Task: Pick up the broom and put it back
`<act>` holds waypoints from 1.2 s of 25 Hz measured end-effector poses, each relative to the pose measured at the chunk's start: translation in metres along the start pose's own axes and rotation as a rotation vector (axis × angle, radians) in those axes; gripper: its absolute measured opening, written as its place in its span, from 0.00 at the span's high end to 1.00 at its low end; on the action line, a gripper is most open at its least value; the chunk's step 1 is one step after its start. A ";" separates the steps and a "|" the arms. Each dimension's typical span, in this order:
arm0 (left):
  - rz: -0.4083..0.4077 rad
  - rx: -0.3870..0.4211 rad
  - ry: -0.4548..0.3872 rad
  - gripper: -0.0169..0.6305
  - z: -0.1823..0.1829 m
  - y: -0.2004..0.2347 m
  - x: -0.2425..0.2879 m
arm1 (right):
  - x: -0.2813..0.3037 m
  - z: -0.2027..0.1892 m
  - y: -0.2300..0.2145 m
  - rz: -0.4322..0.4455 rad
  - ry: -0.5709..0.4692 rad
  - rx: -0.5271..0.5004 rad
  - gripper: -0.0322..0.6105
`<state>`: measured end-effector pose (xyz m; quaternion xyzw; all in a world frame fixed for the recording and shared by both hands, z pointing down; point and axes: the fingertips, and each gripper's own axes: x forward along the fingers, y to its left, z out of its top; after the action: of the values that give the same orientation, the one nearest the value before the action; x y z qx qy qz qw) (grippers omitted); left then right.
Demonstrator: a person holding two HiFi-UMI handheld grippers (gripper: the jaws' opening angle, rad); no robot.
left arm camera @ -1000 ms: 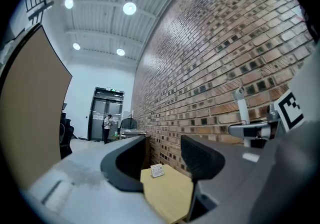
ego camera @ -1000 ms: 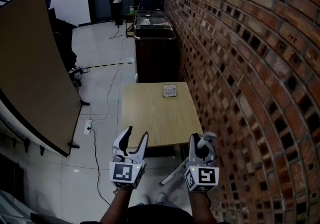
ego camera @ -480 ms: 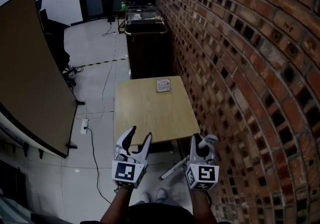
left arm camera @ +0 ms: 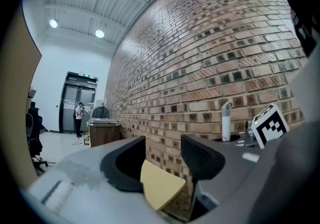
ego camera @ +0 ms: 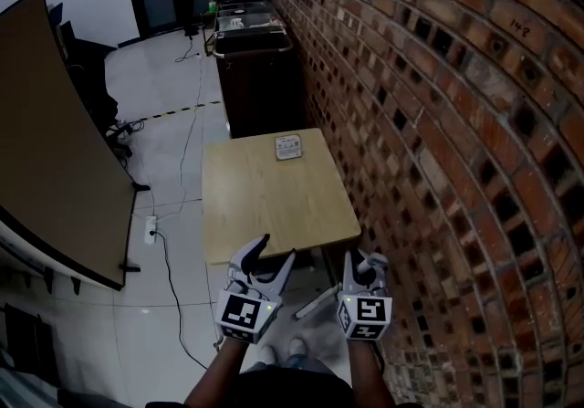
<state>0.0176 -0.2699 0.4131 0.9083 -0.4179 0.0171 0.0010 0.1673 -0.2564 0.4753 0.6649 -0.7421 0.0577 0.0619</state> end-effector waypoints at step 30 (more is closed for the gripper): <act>-0.141 -0.070 0.299 0.66 -0.158 -0.019 0.083 | 0.091 -0.247 -0.039 -0.027 0.449 0.070 0.91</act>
<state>0.0813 -0.3179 0.5735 0.9222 -0.3487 0.1372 0.0959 0.2002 -0.3082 0.7345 0.6469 -0.6984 0.2290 0.2031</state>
